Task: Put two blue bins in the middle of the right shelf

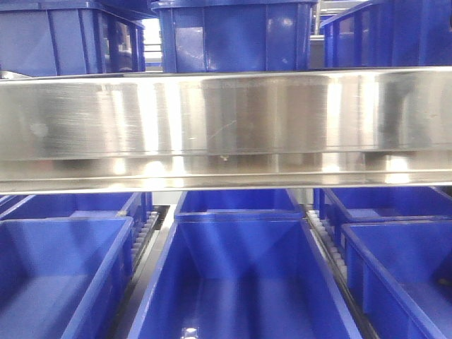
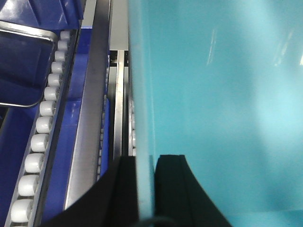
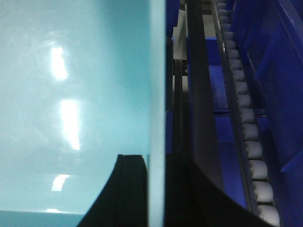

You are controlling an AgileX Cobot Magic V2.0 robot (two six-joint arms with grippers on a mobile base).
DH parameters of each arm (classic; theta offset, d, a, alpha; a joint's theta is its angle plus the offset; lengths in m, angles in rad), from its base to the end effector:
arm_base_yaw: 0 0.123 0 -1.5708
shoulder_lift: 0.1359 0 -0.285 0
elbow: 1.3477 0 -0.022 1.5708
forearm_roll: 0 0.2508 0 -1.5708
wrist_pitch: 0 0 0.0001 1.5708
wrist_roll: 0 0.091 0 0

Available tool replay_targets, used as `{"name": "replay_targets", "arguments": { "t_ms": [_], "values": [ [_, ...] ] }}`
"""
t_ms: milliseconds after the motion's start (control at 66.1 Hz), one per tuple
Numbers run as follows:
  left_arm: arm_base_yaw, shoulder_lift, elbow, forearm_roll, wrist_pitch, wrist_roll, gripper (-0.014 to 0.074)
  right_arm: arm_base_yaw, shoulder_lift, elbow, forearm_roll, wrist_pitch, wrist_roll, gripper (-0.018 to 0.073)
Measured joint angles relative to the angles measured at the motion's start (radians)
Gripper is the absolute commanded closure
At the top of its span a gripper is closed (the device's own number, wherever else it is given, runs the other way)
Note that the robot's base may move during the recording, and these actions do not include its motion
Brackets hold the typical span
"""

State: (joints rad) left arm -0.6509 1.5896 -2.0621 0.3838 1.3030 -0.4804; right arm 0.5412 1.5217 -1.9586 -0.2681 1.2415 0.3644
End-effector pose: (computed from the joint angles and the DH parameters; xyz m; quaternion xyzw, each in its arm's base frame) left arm 0.2652 -0.1607 0.5002 0.0489 0.8979 -0.0522 0.4343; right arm 0.2670 0.1339 0.4942 -0.0667 0.8998 0.0598 0.4270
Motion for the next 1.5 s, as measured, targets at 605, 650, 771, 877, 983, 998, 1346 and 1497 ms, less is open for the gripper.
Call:
{"name": "replay_targets", "arguments": {
  "t_ms": [605, 650, 771, 877, 983, 998, 1346, 1497],
  "values": [
    [0.0, 0.0, 0.0, 0.022, -0.111, 0.006, 0.0707, 0.0, 0.0, -0.002, -0.012, 0.0, 0.002, 0.0724],
    [0.0, -0.002, 0.0, 0.024, -0.113, 0.006, 0.0707, 0.0, 0.0, -0.002, -0.012, 0.0, 0.002, 0.0724],
    [0.0, -0.005, 0.0, 0.028, -0.113, 0.006, 0.0707, 0.0, 0.0, -0.002, 0.01, 0.0, 0.004, 0.0724],
    [0.002, -0.005, 0.0, 0.032, -0.113, 0.007, 0.0707, -0.002, 0.0, -0.002, 0.023, 0.0, 0.006, 0.0724],
    [0.002, -0.005, 0.0, 0.032, -0.12, 0.009, 0.0707, -0.003, 0.0, -0.002, 0.023, -0.009, 0.008, 0.0724],
    [0.002, -0.005, 0.0, 0.032, -0.122, 0.009, 0.0707, -0.003, 0.0, -0.002, 0.023, -0.012, 0.008, 0.0724],
    [0.004, -0.005, 0.0, 0.044, -0.136, 0.009, 0.0707, -0.008, 0.0, -0.002, 0.013, -0.084, 0.008, 0.0724],
    [0.004, -0.006, 0.0, 0.046, -0.136, 0.009, 0.0707, -0.008, 0.0, -0.002, 0.011, -0.085, 0.008, 0.0724]
  ]
}}
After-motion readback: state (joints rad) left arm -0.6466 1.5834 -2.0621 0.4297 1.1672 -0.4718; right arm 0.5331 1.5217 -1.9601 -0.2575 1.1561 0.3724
